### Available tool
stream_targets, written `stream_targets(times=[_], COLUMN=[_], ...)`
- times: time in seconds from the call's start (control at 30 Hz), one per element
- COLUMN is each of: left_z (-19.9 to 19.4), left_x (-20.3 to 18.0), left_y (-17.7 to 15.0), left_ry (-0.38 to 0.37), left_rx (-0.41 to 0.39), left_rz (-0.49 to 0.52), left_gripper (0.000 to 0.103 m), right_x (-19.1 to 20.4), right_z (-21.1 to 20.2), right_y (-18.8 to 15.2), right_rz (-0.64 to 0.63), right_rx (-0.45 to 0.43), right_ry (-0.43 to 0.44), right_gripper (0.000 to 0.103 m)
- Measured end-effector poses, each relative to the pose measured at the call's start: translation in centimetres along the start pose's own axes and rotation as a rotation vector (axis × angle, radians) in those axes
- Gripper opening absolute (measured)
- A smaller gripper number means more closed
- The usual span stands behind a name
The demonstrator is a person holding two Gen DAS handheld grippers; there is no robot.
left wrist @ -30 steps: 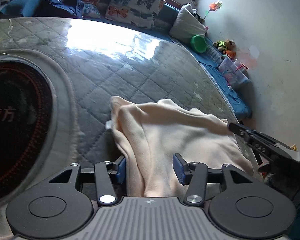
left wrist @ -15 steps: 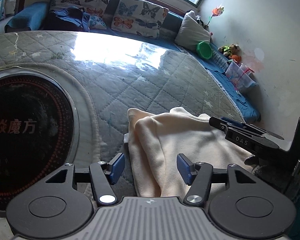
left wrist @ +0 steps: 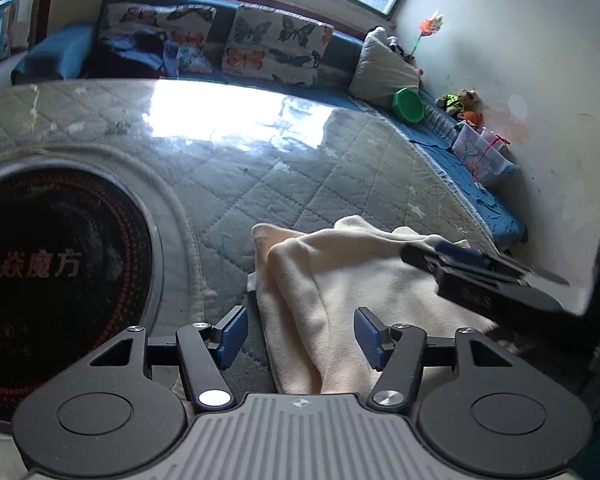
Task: Fold clothes
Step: 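Lay the folded shirt flat and open both grippers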
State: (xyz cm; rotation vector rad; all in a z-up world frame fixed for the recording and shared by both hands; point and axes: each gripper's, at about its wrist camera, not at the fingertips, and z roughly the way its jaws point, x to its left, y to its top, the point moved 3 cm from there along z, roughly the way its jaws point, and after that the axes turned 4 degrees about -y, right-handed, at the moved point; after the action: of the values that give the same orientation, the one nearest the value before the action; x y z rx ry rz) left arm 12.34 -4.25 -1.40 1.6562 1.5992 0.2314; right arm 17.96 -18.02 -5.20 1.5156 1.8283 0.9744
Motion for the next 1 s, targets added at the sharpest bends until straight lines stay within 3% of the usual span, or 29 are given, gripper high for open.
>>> stream_targets(times=[0.33, 0.47, 0.63, 1.0], left_z=[0.5, 1.4, 2.2, 1.5], left_x=[-2.9, -3.4, -2.8, -2.7], left_y=[-1.3, -2.1, -3.0, -3.0], left_ry=[-0.064, -0.053, -0.028, 0.006], left_rx=[0.005, 0.030, 0.056, 0.030], left_rz=[0.073, 0.099, 0.110, 0.107], left_gripper=[0.059, 0.059, 0.059, 0.059], right_x=[-4.9, -6.7, -6.4, -5.7], right_z=[-7.3, -7.9, -8.9, -8.4], right_y=[-5.0, -6.2, -6.1, -6.0], right_rz=[0.129, 0.183, 0.183, 0.163], right_rx=[-0.037, -0.025, -0.059, -0.056], right_ry=[-0.052, -0.067, -0.064, -0.076], right_gripper=[0.051, 0.051, 0.051, 0.054])
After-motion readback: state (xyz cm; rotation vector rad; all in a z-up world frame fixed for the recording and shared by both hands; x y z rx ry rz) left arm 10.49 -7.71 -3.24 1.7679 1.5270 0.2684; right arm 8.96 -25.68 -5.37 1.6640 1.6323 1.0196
